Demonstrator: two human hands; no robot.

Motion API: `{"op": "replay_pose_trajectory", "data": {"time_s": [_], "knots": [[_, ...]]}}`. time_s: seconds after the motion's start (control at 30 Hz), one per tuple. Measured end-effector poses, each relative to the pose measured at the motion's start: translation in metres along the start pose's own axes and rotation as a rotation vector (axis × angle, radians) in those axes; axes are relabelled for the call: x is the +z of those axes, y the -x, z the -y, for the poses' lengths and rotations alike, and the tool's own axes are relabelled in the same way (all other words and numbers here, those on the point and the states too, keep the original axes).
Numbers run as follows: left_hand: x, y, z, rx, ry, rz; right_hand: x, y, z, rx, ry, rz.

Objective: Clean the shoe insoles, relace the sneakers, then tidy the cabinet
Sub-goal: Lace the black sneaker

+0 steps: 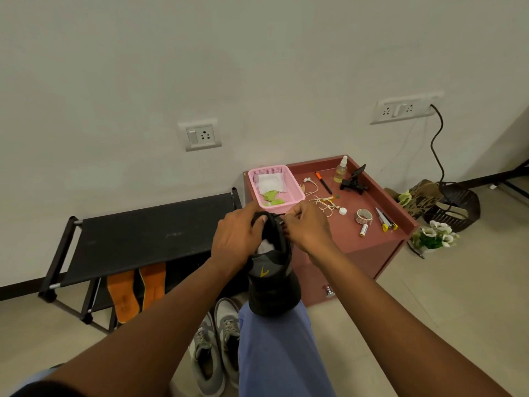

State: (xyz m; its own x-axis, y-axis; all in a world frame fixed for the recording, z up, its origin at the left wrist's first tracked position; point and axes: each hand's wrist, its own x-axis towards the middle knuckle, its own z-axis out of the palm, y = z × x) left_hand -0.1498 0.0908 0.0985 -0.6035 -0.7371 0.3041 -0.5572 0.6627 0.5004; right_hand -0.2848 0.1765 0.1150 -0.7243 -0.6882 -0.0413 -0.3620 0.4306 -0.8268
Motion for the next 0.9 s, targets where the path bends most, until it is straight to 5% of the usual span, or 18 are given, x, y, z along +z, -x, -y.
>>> {"op": "replay_pose_trajectory", "data": {"time_s": [0.47,0.9], "knots": [[-0.003,-0.004,-0.002,-0.080,0.500,0.015,-0.002,-0.004,0.010,0.042,-0.604,0.137],[-0.010,-0.005,-0.019,0.094,0.337,0.100,0.010,-0.019,0.027,0.091,-0.254,0.245]]}}
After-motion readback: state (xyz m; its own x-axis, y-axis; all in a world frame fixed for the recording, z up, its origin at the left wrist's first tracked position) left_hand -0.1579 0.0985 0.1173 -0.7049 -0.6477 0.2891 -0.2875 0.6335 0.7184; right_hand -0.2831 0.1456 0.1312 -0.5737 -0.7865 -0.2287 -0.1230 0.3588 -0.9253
